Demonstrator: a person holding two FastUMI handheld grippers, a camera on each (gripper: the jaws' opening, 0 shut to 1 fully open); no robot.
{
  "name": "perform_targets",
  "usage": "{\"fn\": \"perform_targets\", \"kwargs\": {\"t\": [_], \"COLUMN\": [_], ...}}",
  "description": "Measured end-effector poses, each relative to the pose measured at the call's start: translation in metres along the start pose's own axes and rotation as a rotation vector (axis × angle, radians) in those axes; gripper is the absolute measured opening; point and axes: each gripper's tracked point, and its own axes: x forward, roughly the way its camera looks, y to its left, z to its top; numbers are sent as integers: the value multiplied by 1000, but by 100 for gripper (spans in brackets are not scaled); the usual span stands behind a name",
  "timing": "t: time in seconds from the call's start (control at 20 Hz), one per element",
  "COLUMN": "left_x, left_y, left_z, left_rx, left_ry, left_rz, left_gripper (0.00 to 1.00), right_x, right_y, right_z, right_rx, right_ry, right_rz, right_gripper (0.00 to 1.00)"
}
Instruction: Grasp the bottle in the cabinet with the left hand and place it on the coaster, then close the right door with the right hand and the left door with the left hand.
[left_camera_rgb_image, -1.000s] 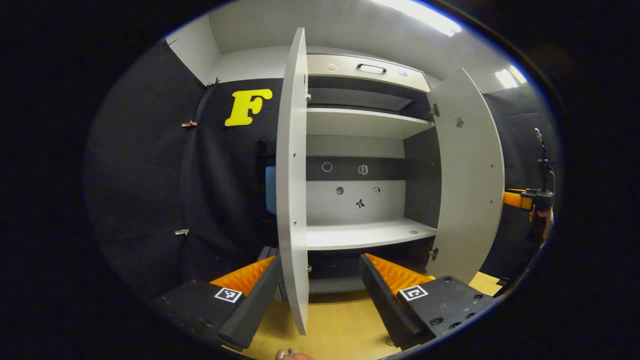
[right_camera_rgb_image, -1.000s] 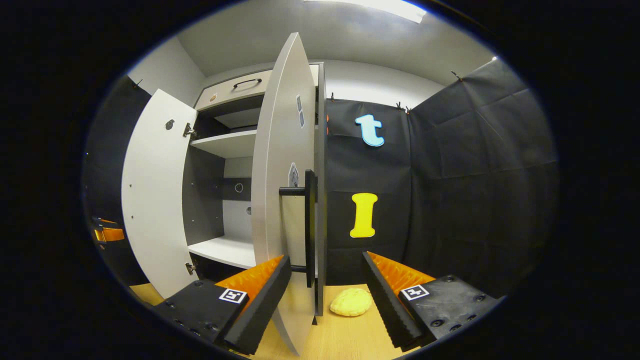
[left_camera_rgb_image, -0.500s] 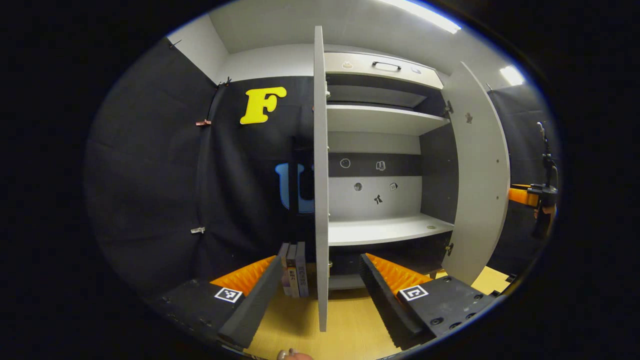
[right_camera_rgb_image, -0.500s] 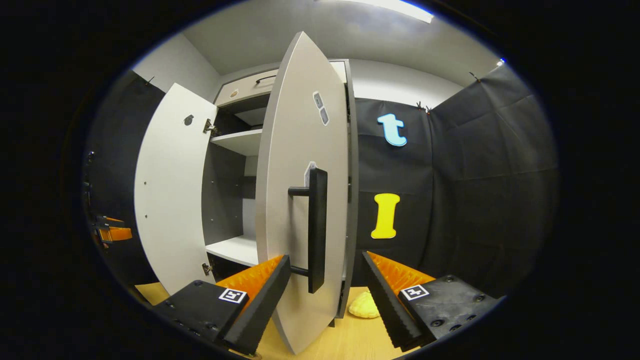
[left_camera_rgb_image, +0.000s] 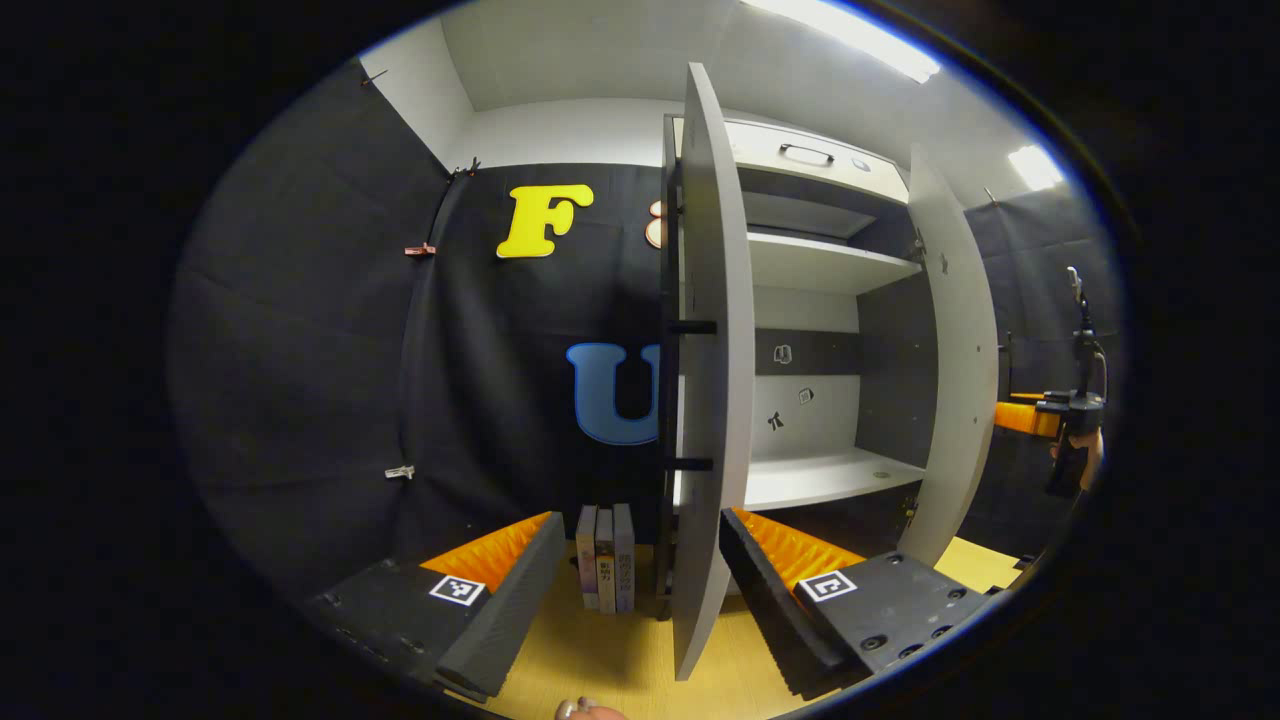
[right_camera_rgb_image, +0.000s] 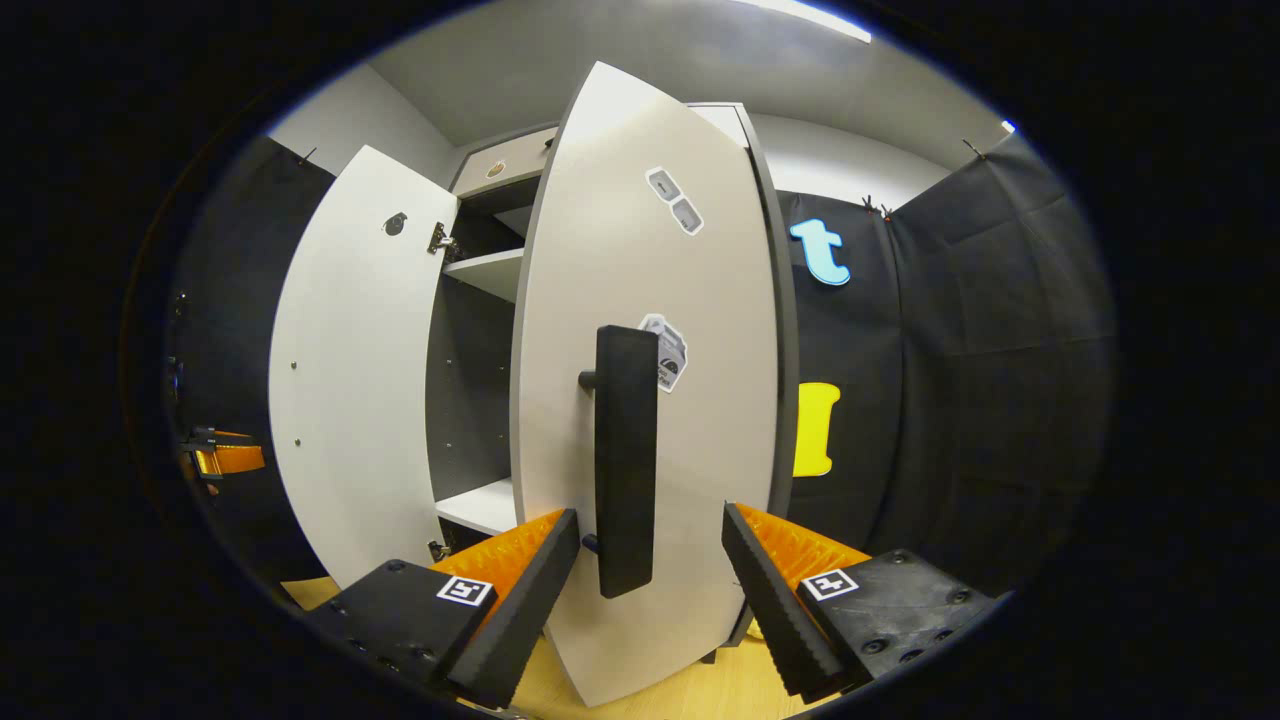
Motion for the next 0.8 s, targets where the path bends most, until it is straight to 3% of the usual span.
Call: {"fn": "perform_targets", "kwargs": {"t": [0.2,0.55,0.8], "left_x": [24,35,38], "left_y": [5,-5,-32], "left_z": [4,1,2], "left_rx": [12,-30,17], "left_ry": [-11,0,0], "left_rz": [-36,-115,-171], "left_gripper": [98,94,94], "right_x": [-4,-17,-21], "right_y": [2,-13,-14], "right_z": [1,-6,0], "right_rx": [-51,-25,-21], "right_ry": [-3,20,4], "right_rz": [-29,-99,-92], "right_gripper": [98,98,98]}}
